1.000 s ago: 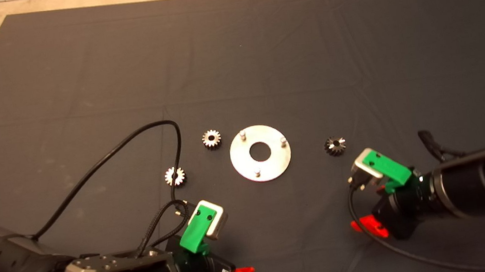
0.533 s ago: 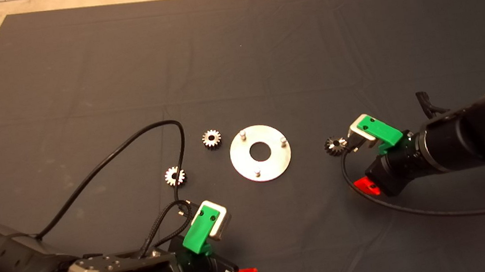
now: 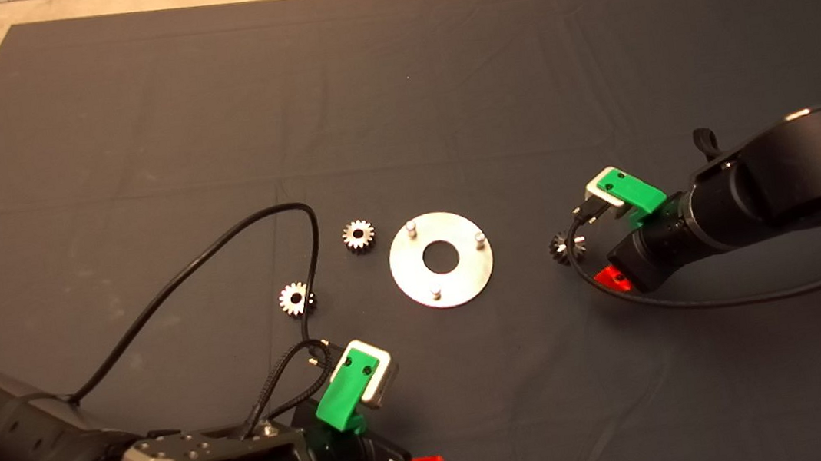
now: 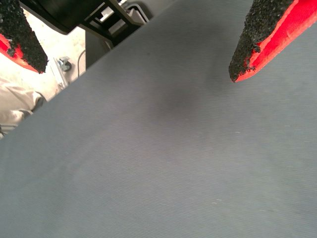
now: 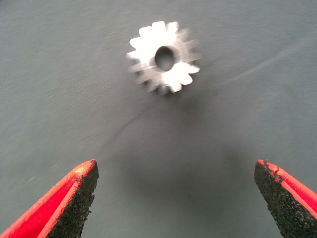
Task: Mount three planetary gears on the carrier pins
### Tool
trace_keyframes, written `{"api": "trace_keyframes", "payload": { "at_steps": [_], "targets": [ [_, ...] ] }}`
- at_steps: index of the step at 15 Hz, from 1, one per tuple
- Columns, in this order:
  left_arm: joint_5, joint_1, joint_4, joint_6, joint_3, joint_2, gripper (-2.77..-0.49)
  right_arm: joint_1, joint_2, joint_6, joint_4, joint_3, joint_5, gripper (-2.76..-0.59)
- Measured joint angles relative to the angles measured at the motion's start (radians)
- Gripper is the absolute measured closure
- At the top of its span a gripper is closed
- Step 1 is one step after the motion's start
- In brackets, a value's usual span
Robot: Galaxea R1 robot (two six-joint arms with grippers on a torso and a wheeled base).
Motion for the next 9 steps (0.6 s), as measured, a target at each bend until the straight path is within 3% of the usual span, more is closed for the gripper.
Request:
{"api": "trace_keyframes", "payload": {
  "at_steps": [4,9],
  "targets": [
    [0.0,0.0,0.001,0.0,0.0,0.011,-2.64,-0.001,0.045,-0.004,0.0,-0.039,-0.002,-2.34],
    [0.0,0.0,0.001,0.0,0.0,0.016,-2.64,-0.002,0.072,-0.004,0.0,-0.082,0.01,-2.34]
  ]
}}
